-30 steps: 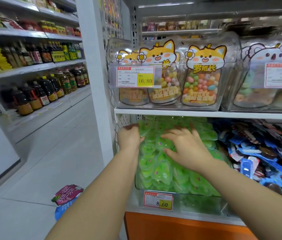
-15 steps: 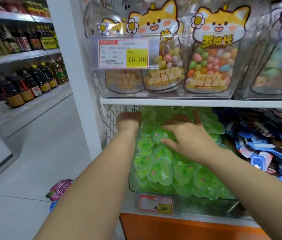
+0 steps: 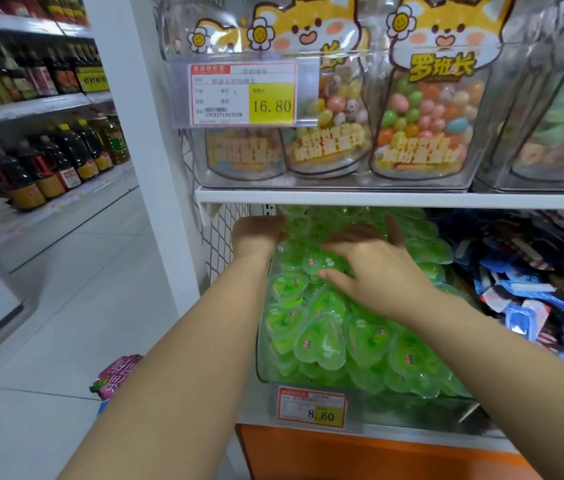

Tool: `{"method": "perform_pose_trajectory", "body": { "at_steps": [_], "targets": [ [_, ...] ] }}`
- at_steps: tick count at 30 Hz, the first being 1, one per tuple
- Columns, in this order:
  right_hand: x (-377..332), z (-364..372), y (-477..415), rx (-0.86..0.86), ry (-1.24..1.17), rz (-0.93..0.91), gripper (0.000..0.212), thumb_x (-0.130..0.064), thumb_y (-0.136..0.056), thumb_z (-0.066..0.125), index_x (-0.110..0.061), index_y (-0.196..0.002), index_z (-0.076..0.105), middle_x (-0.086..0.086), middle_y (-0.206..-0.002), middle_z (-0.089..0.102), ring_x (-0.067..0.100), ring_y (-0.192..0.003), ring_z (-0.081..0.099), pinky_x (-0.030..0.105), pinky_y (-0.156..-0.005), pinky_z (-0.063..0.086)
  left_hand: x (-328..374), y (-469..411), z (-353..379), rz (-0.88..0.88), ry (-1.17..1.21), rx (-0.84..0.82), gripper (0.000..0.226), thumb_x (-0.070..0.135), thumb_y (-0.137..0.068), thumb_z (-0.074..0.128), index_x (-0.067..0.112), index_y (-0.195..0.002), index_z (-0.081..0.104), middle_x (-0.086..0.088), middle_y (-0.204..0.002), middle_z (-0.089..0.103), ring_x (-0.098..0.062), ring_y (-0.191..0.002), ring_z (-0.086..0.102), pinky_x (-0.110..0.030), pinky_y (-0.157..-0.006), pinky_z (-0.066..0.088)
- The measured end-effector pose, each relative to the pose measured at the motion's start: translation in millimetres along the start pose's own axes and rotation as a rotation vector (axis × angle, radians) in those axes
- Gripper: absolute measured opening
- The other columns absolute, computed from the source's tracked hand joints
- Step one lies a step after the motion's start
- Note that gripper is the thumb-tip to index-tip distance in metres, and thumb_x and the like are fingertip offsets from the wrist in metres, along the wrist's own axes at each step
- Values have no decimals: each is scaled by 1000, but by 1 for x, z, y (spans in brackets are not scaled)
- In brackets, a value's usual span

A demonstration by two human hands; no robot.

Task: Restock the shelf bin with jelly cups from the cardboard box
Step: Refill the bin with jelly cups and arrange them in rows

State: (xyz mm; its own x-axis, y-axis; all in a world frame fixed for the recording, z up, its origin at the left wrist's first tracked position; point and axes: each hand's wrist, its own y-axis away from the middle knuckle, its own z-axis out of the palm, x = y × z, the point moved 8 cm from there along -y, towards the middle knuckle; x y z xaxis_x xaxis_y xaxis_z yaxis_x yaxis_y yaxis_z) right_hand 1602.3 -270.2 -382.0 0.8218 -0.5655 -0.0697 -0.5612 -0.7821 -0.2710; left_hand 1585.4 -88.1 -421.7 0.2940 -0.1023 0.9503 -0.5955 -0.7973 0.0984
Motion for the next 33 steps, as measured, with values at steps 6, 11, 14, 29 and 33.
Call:
{"method": "perform_pose_trajectory", "body": {
  "at_steps": [6,11,14,29,33],
  "targets": [
    [0,-3,-2,52,6,18,45,-53,-92,44,-36,-134,46,-13,-138,47,10,-137,26,49,-114,-8,-4,0,0,31,205,-5,24,19,-87,64,19,-64,58,13,-37,55,2,-44,58,-19,-44,34],
    [-1,-1,-2,74,21,20,45,-53,-92,44,-35,-133,48,-13,-135,50,11,-136,28,51,-115,-8,-2,7,-3,72,200,-6,27,22,-89,63,20,-63,56,14,-40,57,2,-45,59,-21,-45,32],
    [-1,-1,0,79,23,17,46,-55,-91,44,-36,-133,48,-13,-135,51,11,-136,29,52,-115,-8,0,12,-9,100,180,21,29,22,-89,62,21,-61,55,10,-42,59,-9,-57,64,-21,-47,32],
    [-8,-7,10,54,72,20,53,-56,-88,48,-33,-136,44,-9,-136,49,16,-136,28,53,-114,-6,16,68,-24,372,-92,87,18,15,-85,65,7,-100,69,0,-86,63,-13,-81,57,-15,-68,37],
    [-9,-11,14,54,60,22,51,-55,-88,48,-35,-135,44,-10,-136,49,15,-136,29,52,-114,-5,25,86,-22,472,-189,53,11,14,-86,62,13,-95,68,8,-81,60,-7,-75,54,-12,-62,33]
  ]
}}
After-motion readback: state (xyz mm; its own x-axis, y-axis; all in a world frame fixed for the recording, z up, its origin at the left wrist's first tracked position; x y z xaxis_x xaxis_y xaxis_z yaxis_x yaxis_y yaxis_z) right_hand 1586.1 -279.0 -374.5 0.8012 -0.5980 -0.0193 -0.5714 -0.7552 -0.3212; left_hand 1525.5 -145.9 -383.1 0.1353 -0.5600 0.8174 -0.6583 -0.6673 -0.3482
